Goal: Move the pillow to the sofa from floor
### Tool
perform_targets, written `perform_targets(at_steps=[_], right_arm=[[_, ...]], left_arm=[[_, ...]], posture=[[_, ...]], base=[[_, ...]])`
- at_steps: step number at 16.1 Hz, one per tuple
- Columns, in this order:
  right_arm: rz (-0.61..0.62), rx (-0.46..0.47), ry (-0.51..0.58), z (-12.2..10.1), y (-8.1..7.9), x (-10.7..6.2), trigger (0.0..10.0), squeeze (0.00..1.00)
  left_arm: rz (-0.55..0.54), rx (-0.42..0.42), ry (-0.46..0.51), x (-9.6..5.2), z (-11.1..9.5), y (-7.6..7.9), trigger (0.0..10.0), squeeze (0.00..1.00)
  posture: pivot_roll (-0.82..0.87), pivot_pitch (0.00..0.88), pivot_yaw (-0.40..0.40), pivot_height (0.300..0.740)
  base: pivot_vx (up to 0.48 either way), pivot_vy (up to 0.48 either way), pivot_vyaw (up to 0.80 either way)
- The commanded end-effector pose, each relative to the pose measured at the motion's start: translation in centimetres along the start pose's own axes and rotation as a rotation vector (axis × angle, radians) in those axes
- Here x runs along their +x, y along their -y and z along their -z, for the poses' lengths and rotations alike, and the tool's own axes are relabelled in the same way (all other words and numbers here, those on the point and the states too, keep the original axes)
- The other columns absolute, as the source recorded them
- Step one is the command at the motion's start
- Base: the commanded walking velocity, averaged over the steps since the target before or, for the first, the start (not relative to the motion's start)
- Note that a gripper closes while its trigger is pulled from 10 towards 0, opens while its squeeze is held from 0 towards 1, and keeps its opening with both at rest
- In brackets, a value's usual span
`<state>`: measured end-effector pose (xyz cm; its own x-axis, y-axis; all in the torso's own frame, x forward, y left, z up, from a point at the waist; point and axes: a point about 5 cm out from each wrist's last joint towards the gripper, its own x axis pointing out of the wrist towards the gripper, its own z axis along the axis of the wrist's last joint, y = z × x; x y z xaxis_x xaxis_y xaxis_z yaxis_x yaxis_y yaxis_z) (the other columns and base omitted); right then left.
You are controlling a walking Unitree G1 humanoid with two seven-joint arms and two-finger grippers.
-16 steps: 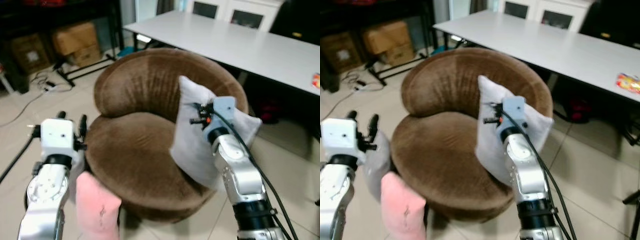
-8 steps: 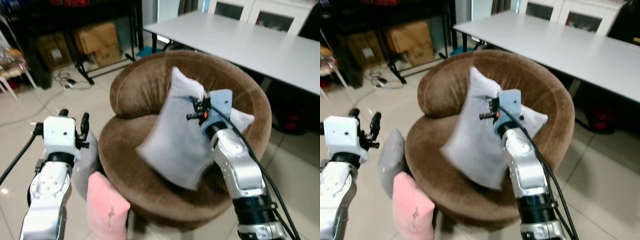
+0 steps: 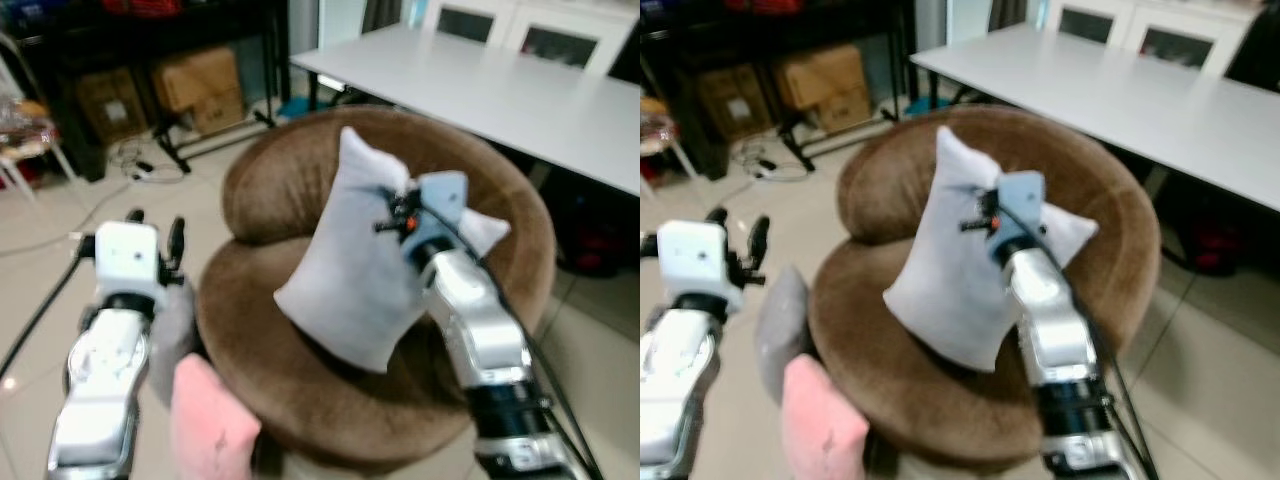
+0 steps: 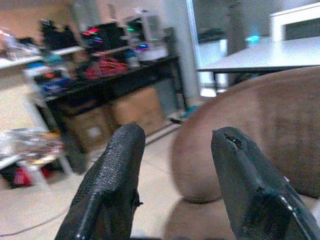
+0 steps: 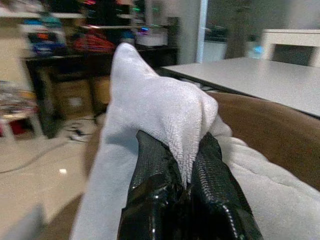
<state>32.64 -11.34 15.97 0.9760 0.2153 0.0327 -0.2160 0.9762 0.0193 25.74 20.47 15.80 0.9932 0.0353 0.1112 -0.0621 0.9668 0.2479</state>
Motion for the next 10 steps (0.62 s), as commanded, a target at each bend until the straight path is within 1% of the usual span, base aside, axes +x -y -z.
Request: perform_targets(at_steps=[1,4,10], right_arm=[[-0.006,0.002,0.071,-1.56,-0.29,0.45,10.0,0.0],[0.002,0.019,0.056,-1.16,-0.36,0.44,10.0,0.0],[0.005,0.012,0.04,-0.91,-0.18,0.29,10.0,0.0]], left_arm=[[-0.012,0.011,0.015,0.04,-0.41,-0.55,10.0,0.0],[-0.013,0.018,0.013,-0.05,-0.3,-0.72,10.0,0.0],[0.0,0.015,0.005,-0.23,-0.18,-0.5,10.0,0.0]], posture=[[0.04,0.0,-0.018,0.74],[0.04,0.0,-0.016,0.74],[0.04,0.0,-0.017,0.74]], base=[[0.289,0.0,0.0],[0.291,0.0,0.0],[0.291,0.0,0.0]])
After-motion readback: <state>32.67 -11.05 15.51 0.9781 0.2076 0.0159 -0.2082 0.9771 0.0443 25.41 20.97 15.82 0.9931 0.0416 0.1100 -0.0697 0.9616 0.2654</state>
